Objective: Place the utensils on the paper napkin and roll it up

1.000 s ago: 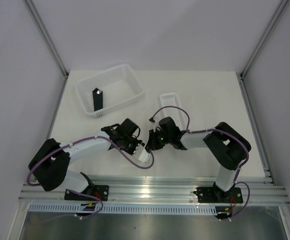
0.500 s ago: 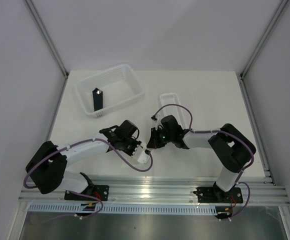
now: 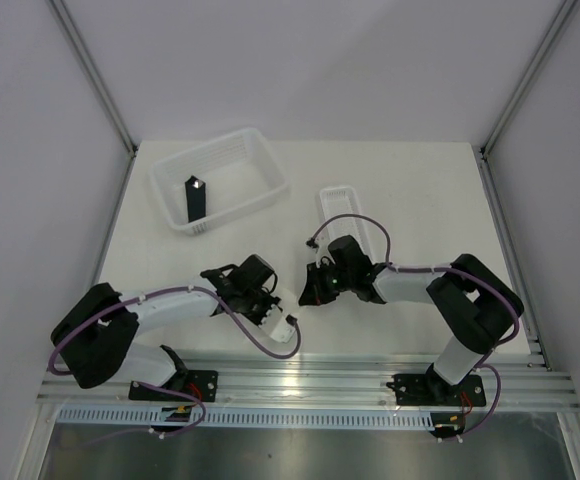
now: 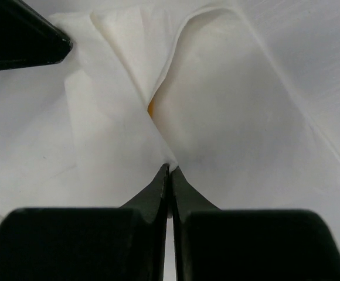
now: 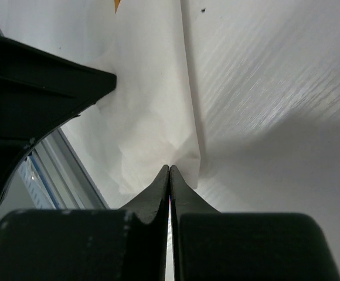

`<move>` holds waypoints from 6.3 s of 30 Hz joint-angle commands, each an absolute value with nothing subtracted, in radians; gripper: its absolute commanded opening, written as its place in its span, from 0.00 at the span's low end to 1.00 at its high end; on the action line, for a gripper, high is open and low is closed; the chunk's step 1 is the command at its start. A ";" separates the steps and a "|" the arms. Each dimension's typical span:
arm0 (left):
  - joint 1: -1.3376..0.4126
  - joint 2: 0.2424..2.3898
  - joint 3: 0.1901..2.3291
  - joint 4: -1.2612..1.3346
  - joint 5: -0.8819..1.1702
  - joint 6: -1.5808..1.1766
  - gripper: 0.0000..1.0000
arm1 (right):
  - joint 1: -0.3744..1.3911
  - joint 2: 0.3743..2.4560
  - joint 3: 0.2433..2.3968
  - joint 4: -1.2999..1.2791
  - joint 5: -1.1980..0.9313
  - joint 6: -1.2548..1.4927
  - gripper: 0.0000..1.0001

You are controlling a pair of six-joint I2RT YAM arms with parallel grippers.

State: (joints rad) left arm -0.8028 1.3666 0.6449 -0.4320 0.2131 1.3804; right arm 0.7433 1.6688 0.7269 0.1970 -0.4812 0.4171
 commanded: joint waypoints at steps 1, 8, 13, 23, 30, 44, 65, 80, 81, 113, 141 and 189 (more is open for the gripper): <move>-0.816 1.359 0.618 -0.391 0.238 1.419 0.04 | 0.753 1.664 0.712 0.209 -0.547 0.391 0.00; -0.819 1.355 0.615 -0.387 0.232 1.404 0.09 | 0.752 1.713 0.706 0.200 -0.512 0.394 0.00; -0.821 1.347 0.601 -0.380 0.224 1.404 0.10 | 0.758 1.743 0.703 0.167 -0.454 0.397 0.00; -0.822 1.345 0.572 -0.364 0.224 1.440 0.01 | 0.767 1.628 0.735 0.117 -0.465 0.379 0.00; -0.824 1.342 0.571 -0.348 0.224 1.440 0.01 | 0.764 1.508 0.721 0.127 -0.479 0.377 0.00; -0.819 1.345 0.563 -0.322 0.219 1.457 0.01 | 0.747 1.724 0.689 0.150 -0.552 0.399 0.00; -0.815 1.344 0.572 -0.322 0.219 1.474 0.01 | 0.764 1.748 0.726 0.107 -0.574 0.407 0.00; -0.811 1.338 0.554 -0.311 0.221 1.488 0.01 | 0.726 1.624 0.936 0.043 -0.535 0.434 0.00; -0.811 1.338 0.555 -0.310 0.222 1.488 0.01 | 0.723 1.673 0.948 0.055 -0.561 0.440 0.00; -0.804 1.235 0.729 -0.592 0.219 1.430 0.47 | 0.776 2.049 1.019 0.109 -0.476 0.540 0.00; -0.891 1.273 0.555 -0.583 0.110 1.355 0.28 | 0.765 2.023 0.994 0.138 -0.460 0.543 0.00; -0.908 1.250 0.630 -0.270 0.112 1.502 0.00 | 0.649 1.790 1.011 0.012 -0.299 0.434 0.17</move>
